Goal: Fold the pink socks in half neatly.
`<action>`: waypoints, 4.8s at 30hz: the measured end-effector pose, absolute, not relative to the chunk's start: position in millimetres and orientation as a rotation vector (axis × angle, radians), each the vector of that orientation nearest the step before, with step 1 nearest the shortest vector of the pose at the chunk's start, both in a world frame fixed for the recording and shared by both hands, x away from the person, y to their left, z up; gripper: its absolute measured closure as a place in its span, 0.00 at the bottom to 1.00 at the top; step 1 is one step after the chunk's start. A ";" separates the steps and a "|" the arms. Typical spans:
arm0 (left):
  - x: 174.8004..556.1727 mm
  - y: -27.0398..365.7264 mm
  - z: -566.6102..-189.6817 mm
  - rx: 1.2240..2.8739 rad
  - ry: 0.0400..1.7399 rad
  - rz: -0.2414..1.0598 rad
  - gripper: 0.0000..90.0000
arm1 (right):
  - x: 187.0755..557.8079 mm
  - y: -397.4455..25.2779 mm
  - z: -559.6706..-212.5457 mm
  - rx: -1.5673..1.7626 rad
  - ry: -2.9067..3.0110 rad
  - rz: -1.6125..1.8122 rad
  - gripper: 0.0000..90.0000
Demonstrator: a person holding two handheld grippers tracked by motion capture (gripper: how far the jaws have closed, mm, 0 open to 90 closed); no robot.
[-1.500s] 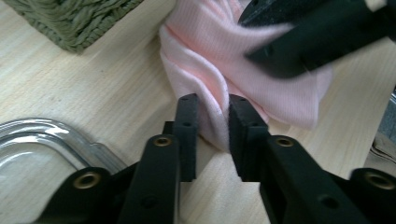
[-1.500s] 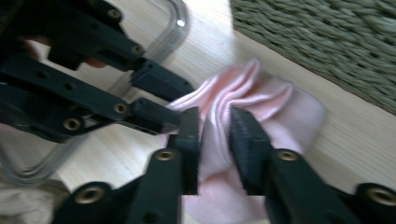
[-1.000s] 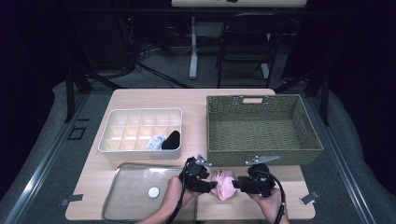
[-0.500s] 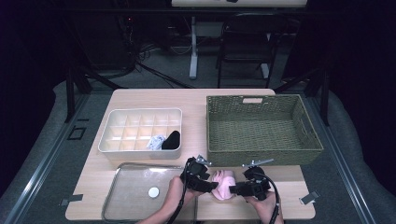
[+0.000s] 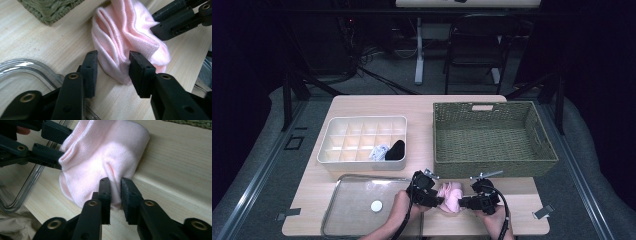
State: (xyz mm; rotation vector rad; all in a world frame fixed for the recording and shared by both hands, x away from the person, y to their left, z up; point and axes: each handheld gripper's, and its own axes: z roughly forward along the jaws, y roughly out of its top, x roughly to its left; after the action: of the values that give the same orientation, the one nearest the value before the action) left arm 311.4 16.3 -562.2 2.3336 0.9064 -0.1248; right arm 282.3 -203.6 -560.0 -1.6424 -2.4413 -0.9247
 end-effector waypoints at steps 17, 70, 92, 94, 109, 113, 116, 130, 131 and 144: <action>309.1 17.3 -554.8 2.319 0.900 -0.098 0.66 | 276.1 -192.8 -546.7 -1.610 -2.596 -0.889 0.90; 320.1 20.6 -562.2 2.287 0.927 -0.160 0.83 | 264.8 -152.1 -535.5 -1.356 -2.809 -0.961 0.91; 325.7 40.3 -543.3 2.189 0.978 -0.128 0.67 | 269.4 -147.0 -545.0 -1.342 -2.791 -0.954 0.90; 324.7 40.2 -537.3 2.168 0.966 -0.121 0.63 | 268.8 -146.1 -545.1 -1.342 -2.802 -0.954 0.90; 324.6 20.0 -560.5 2.189 0.971 -0.171 0.55 | 264.5 -142.2 -545.8 -1.321 -2.819 -0.940 0.89; 324.5 18.4 -565.1 2.193 0.992 -0.179 0.58 | 260.3 -142.1 -545.5 -1.337 -2.815 -0.891 0.85; 325.5 18.3 -567.4 2.203 0.994 -0.191 0.59 | 257.0 -148.0 -542.7 -1.326 -2.810 -0.879 0.82; 319.0 11.9 -564.1 2.283 0.930 -0.136 0.72 | 269.3 -199.1 -529.2 -1.545 -2.743 -0.951 0.50; 318.4 11.8 -564.5 2.271 0.933 -0.135 0.73 | 270.2 -200.3 -530.7 -1.553 -2.740 -0.947 0.48; 314.6 19.3 -554.4 2.226 0.891 -0.148 0.76 | 275.2 -211.3 -536.9 -1.559 -2.767 -0.930 0.27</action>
State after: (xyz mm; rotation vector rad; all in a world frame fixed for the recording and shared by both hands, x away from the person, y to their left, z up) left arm 314.6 19.3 -554.4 2.2263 0.8914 -0.1481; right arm 275.2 -211.3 -536.9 -1.5595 -2.7667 -0.9295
